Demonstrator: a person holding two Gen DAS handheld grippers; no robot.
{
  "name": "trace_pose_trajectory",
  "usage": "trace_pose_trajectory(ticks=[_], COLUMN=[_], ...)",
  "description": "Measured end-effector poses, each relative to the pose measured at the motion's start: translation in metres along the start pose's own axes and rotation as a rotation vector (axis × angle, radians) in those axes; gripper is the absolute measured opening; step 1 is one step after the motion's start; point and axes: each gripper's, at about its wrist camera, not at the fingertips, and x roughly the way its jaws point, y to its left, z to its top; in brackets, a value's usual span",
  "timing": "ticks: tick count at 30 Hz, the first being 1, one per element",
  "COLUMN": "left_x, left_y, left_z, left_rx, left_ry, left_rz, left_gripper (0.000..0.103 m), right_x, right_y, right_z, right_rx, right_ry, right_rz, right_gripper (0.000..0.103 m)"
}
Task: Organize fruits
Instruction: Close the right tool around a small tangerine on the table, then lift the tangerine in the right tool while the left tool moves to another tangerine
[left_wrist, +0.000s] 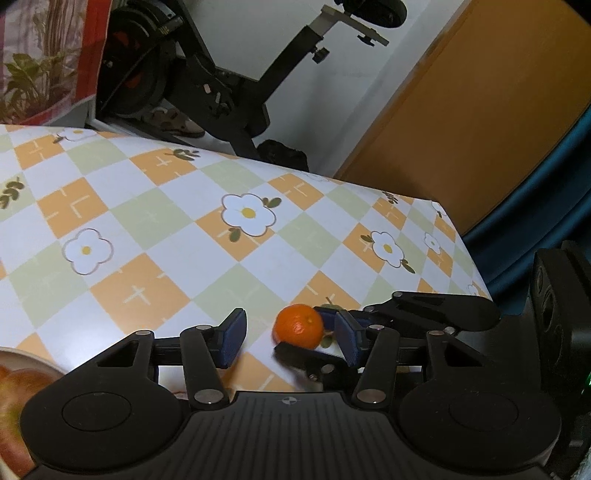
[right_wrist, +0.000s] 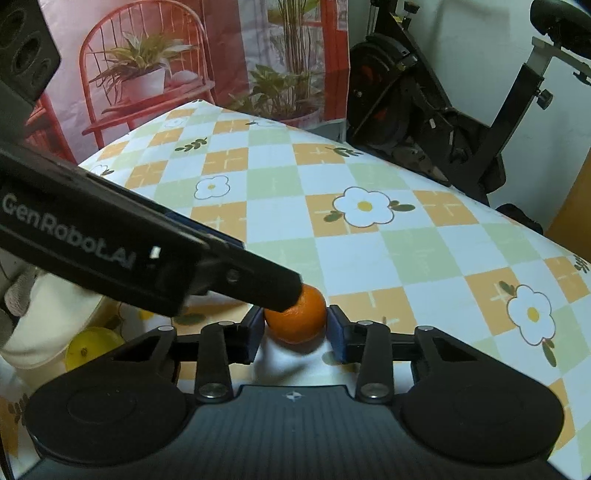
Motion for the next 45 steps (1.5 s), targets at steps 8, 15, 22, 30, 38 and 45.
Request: trace_pose_trajectory(ticks=[8,15,22,30,38,45], left_x=[-0.045,-0.079,-0.096,-0.081,-0.067,-0.060], left_y=[-0.018,-0.044,-0.063,-0.083,-0.087,-0.094], left_z=[-0.023,-0.068,-0.106,-0.154,-0.155,-0.148], left_rx=[0.136,0.210,0.183,0.230,0.301,0.369], left_ry=[-0.077,-0.098,-0.094,-0.015,-0.082,-0.097], left_rz=[0.037,0.012,-0.049,-0.063,0.018,0.064], left_gripper=[0.053,0.045,0.042,0.041,0.042,0.042], right_x=[-0.033,-0.090,-0.131,-0.150,-0.153,-0.153], right_y=[0.006,0.022,0.043,0.056,0.058,0.055], right_z=[-0.005,-0.033,-0.079,-0.125,-0.145,-0.151], right_rx=[0.001,0.008,0.008,0.036,0.081,0.104], right_ry=[-0.086,-0.181,-0.203,-0.197,-0.200,-0.201], right_rz=[-0.011,-0.009,-0.012,-0.008,-0.001,0.005], right_gripper=[0.039,0.039,0.039,0.039,0.039,0.039])
